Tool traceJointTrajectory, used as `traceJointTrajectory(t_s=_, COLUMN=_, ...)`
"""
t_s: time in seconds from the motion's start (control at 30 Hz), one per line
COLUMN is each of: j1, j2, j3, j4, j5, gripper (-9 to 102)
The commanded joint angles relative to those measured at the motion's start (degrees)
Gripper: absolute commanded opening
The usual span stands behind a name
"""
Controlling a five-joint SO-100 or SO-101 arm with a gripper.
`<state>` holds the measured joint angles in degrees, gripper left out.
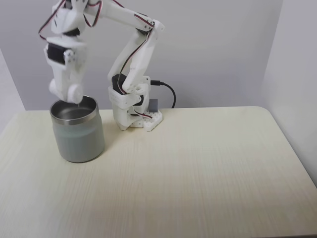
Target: Grasp a dressing and put it in the cup.
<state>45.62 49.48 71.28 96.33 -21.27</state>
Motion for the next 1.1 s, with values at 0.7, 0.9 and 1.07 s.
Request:
traceJointTrajectory(t_s=0.7, j1=6.68, j2=-9.4, j3=-10.46, j4=-5.63, j5=-7.91, gripper=25)
traceJointTrajectory(t_s=0.9, j1=6.77, j2=-8.26, j3=-10.63, j4=-5.36, j5=-8.96, gripper=26)
traceJointTrajectory(t_s=1.07, j1=7.82, j2=-8.53, j3=-10.81, j4=-5.45, j5=-10.37, gripper=26)
